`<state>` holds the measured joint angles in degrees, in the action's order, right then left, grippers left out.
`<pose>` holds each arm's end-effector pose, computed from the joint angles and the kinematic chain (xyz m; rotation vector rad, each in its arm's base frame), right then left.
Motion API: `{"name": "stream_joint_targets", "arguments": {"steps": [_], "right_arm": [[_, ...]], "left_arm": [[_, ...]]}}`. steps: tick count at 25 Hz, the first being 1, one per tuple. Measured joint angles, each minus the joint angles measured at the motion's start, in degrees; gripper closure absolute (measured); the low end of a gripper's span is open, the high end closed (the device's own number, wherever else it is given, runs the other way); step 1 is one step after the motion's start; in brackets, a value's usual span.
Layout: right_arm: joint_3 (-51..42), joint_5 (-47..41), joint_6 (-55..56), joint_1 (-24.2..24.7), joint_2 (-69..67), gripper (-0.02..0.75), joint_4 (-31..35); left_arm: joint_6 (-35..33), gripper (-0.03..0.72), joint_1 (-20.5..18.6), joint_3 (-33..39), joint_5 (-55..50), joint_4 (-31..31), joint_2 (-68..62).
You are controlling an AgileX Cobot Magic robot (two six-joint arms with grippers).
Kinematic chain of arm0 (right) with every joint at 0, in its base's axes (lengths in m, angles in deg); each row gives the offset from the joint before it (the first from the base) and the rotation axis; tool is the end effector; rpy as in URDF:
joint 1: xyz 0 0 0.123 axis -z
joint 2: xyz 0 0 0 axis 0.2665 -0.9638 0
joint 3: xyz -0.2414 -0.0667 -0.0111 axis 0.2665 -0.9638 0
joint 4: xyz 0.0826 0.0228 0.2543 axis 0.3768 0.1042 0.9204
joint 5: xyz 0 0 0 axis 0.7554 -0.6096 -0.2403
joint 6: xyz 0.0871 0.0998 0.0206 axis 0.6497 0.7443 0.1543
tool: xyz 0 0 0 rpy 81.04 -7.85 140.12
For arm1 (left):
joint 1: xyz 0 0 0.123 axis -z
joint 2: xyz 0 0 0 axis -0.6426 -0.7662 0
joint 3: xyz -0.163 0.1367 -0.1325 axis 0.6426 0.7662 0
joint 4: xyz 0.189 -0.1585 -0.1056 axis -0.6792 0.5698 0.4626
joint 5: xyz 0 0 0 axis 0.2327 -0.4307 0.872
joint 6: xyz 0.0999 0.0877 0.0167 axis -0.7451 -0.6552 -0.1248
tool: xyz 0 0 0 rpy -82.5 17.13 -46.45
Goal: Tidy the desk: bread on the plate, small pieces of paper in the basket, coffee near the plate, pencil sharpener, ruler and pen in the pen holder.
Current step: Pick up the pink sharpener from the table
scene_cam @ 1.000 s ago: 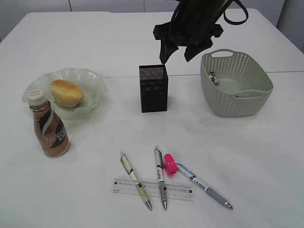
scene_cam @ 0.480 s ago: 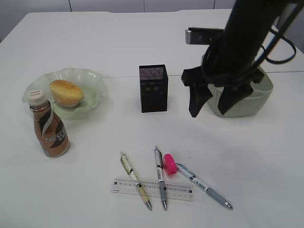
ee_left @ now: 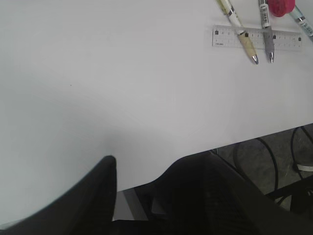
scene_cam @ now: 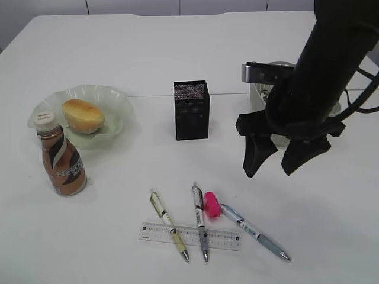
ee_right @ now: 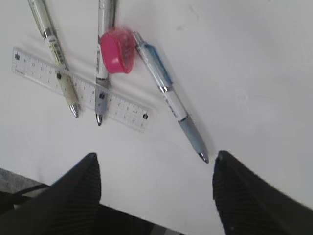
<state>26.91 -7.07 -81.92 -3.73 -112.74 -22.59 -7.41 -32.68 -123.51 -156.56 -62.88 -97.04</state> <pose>0.3214 0.1470 0.1615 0.3250 -3.0833 -0.3944 0.1977 -0.0621 0.2437 0.0123 2.8230 -0.4549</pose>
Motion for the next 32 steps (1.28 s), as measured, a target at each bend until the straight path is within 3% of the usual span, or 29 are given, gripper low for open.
{"name": "stream_joint_targets", "arguments": {"steps": [6, 15, 32], "right_arm": [[-0.1, 5.7, 0.0, -0.5, -0.3, 0.185, -0.4], [-0.1, 11.5, 2.5, -8.0, -5.4, 0.185, -1.9], [1.0, 18.2, 2.7, -8.1, -10.8, 0.185, 2.0]], "left_arm": [[0.0, 0.274, 0.0, 0.0, 0.0, 0.1, 0.0], [0.0, 0.274, 0.0, 0.0, 0.0, 0.2, 0.0], [0.0, 0.274, 0.0, 0.0, 0.0, 0.3, 0.0]]}}
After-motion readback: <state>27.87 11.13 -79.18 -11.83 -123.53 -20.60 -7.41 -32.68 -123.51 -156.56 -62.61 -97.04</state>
